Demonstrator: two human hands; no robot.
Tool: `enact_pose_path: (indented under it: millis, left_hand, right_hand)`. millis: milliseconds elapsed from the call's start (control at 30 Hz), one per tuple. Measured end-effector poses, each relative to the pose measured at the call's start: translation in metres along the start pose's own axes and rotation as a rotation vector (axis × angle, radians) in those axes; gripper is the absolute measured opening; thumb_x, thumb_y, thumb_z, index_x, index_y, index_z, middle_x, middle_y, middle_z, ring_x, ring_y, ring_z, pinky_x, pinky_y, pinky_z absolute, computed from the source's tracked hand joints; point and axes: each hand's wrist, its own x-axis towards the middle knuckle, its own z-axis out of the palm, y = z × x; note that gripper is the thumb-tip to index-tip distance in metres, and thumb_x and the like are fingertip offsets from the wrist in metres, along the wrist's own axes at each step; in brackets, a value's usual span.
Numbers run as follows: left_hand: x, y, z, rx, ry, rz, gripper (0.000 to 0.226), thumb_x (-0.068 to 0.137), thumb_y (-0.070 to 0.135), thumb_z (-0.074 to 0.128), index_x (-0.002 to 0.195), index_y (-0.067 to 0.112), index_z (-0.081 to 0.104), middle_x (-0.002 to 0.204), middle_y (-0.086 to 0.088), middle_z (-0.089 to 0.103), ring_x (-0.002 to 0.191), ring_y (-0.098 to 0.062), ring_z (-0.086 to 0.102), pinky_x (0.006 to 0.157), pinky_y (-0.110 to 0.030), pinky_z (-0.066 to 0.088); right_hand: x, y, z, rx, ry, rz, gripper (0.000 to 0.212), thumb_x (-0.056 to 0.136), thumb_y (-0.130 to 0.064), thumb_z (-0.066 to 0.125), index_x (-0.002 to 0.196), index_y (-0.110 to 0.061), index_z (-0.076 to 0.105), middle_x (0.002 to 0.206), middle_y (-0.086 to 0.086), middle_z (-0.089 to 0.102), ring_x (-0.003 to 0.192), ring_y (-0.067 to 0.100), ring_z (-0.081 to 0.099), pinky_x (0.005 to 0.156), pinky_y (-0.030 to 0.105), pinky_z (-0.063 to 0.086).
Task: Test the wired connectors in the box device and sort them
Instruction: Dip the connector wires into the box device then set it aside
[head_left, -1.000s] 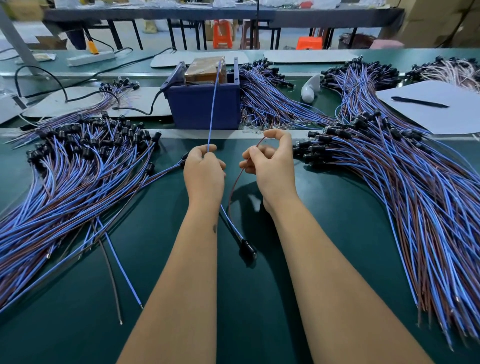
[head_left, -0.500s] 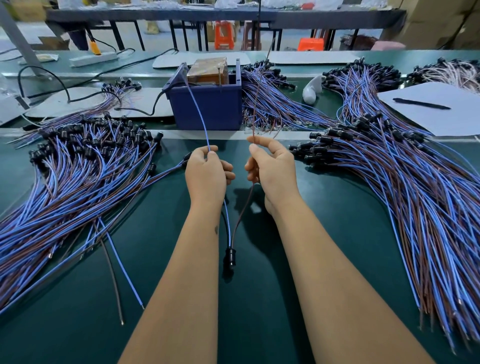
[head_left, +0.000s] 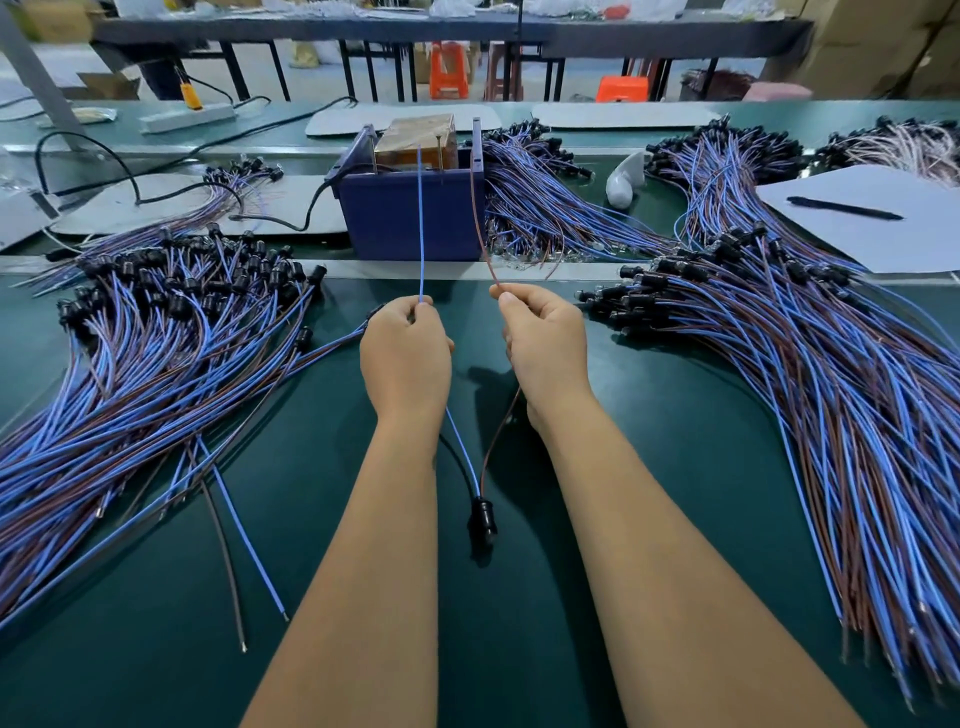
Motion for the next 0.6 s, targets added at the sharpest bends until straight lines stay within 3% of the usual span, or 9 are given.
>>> enact_pose_path:
  millis: [67, 133, 233, 367, 600]
  left_hand:
    - [0.001, -0.001, -0.001, 0.000, 0.026, 0.004, 0.027, 0.094, 0.017, 0.043, 0.070, 0.025, 0.053, 0.058, -0.001, 0.059, 0.055, -0.018, 0.049, 0.064, -0.036, 0.049]
    - [0.001, -0.002, -0.002, 0.001, 0.039, 0.019, 0.021, 0.094, 0.016, 0.042, 0.077, 0.020, 0.053, 0.057, -0.005, 0.048, 0.057, -0.022, 0.039, 0.058, -0.034, 0.038]
    - [0.003, -0.004, -0.004, 0.088, 0.067, 0.019, 0.022, 0.094, 0.015, 0.043, 0.074, 0.015, 0.052, 0.052, 0.003, 0.032, 0.056, -0.021, 0.027, 0.054, -0.032, 0.025]
    - [0.005, -0.005, -0.007, 0.133, 0.091, 0.010, 0.037, 0.094, 0.016, 0.045, 0.059, 0.015, 0.031, 0.048, 0.003, 0.027, 0.052, -0.021, 0.022, 0.050, -0.033, 0.019]
    - [0.009, -0.007, -0.012, 0.104, 0.100, -0.002, 0.042, 0.093, 0.013, 0.045, 0.058, 0.018, 0.021, 0.038, 0.005, 0.021, 0.046, -0.016, 0.015, 0.046, -0.030, 0.012]
  right_hand:
    - [0.001, 0.001, 0.000, -0.060, 0.011, -0.026, 0.019, 0.095, -0.011, 0.053, 0.096, -0.015, 0.071, 0.049, -0.014, 0.044, 0.053, 0.011, 0.033, 0.055, 0.028, 0.031]
    - [0.001, 0.002, 0.000, -0.111, 0.018, -0.053, 0.017, 0.094, -0.013, 0.054, 0.094, -0.018, 0.071, 0.052, -0.011, 0.045, 0.053, 0.010, 0.036, 0.057, 0.027, 0.033]
    - [0.001, 0.003, 0.000, -0.134, 0.026, -0.072, 0.017, 0.094, -0.014, 0.055, 0.092, -0.020, 0.071, 0.048, -0.014, 0.044, 0.048, 0.005, 0.036, 0.055, 0.025, 0.034]
    - [0.001, 0.005, 0.001, -0.185, 0.017, -0.086, 0.019, 0.095, -0.016, 0.053, 0.094, -0.020, 0.071, 0.050, -0.014, 0.045, 0.044, 0.003, 0.035, 0.054, 0.024, 0.032]
    - [0.002, 0.005, 0.000, -0.204, 0.032, -0.076, 0.019, 0.094, -0.019, 0.052, 0.095, -0.022, 0.071, 0.047, -0.018, 0.049, 0.044, 0.002, 0.039, 0.053, 0.022, 0.032]
